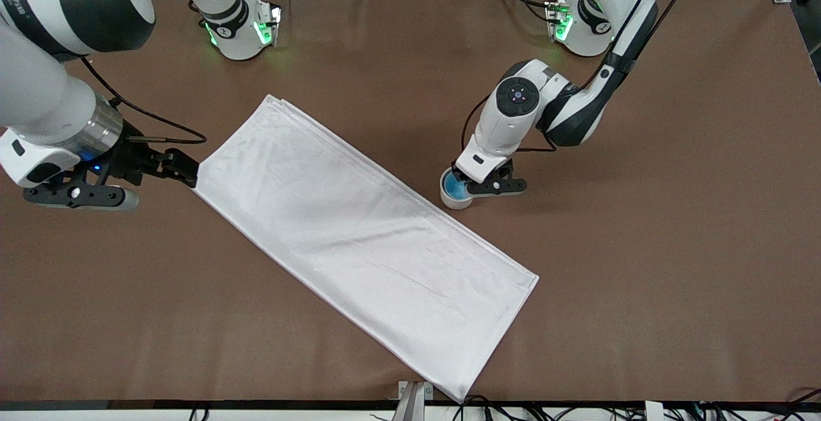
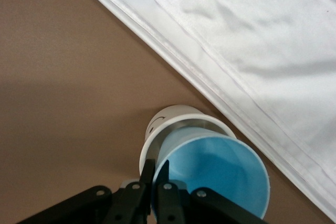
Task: Place blue cup into white mug on table
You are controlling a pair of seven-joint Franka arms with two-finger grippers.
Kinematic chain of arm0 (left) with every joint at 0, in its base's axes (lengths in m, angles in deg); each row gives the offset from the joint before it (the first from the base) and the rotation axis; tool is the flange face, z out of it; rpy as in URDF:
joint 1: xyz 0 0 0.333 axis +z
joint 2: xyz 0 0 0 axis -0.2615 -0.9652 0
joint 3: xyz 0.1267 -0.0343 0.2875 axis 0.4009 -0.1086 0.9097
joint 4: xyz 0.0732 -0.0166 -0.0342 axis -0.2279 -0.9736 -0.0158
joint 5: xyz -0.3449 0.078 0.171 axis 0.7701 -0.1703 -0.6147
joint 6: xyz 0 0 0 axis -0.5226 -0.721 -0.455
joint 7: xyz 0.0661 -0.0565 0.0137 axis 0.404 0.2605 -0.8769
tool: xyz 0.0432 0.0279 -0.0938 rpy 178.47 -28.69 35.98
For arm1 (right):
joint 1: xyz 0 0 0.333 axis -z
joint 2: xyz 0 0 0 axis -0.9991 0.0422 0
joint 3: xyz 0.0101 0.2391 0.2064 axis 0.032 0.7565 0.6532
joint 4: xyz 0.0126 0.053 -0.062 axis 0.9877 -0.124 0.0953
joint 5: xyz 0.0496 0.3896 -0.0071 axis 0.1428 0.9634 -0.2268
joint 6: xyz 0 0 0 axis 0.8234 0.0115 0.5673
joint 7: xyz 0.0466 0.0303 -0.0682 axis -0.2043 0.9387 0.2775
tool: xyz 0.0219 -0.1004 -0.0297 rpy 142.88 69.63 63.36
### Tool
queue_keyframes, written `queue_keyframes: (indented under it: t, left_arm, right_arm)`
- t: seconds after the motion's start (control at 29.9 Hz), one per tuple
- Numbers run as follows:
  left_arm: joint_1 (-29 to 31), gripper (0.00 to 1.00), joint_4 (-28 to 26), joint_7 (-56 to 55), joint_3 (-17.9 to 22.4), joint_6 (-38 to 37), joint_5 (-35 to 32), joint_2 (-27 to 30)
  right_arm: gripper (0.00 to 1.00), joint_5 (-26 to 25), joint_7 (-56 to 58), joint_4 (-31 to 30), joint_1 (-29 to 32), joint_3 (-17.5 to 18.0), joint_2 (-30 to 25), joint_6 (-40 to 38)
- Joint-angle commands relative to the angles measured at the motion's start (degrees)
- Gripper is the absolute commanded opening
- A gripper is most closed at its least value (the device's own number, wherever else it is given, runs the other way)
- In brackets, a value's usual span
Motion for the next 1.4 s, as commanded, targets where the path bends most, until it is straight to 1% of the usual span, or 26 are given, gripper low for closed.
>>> queue_keyframes:
  t: [0.0,0.07,0.17,0.37,0.6,0.7,0.8,0.94,1.1,1.2,1.24,1.3,1.37]
  left_arm:
    - [0.35,1.00,0.96,-1.57,0.18,-0.31,-2.03,-0.14]
    - [1.04,1.00,0.96,-1.30,0.27,-0.66,-2.20,0.91]
    - [4.03,1.00,1.05,1.32,0.62,-1.72,-2.47,2.49]
    - [12.90,1.00,1.05,13.53,0.62,-5.06,-2.47,6.00]
    - [22.66,1.00,1.05,23.82,0.36,-6.46,-2.47,9.43]
    - [26.35,1.00,1.14,28.65,0.19,-7.69,-1.77,11.10]
    - [28.82,1.00,1.40,31.12,-0.08,-9.10,-1.41,12.86]
    - [29.35,1.00,1.67,31.83,-0.08,-12.96,0.34,14.44]
    - [29.44,1.00,1.49,32.36,0.01,-15.25,1.49,16.47]
    - [28.65,1.00,1.31,34.02,0.97,-16.31,2.28,17.43]
    - [27.86,1.00,1.31,34.90,2.28,-17.01,2.98,17.79]
    - [23.75,1.00,1.40,36.83,6.49,-18.59,4.12,18.49]
    - [18.91,1.00,1.40,39.12,12.28,-19.99,5.09,19.37]
  right_arm:
    - [1.00,-0.35,0.98,-0.73,1.92,0.86,-0.43,1.57]
    - [1.00,-0.17,1.68,-0.73,2.09,0.86,-0.34,2.01]
    - [1.00,-0.17,3.26,-0.81,2.97,0.86,-0.34,2.54]
    - [1.00,-0.08,5.99,-3.27,4.29,0.86,-1.39,3.51]
    - [1.00,-0.34,6.78,-4.15,5.35,0.95,-3.32,3.33]
    - [1.00,-0.35,8.53,-4.50,6.22,0.95,-4.46,3.24]
    - [1.00,-0.17,10.21,-4.51,6.66,0.86,-5.43,2.63]
    - [1.00,-0.26,10.56,-4.59,7.10,0.42,-6.40,1.93]
    - [1.00,-0.26,10.65,-5.47,7.45,0.07,-7.89,1.57]
    - [1.00,-0.26,10.65,-6.17,7.54,0.07,-8.77,1.57]
    - [1.00,-0.26,10.65,-6.52,7.54,-0.02,-9.04,1.66]
    - [1.00,-0.26,10.65,-7.31,7.72,-0.11,-9.91,1.84]
    - [1.00,-0.26,10.65,-8.54,7.72,-0.11,-10.79,2.27]
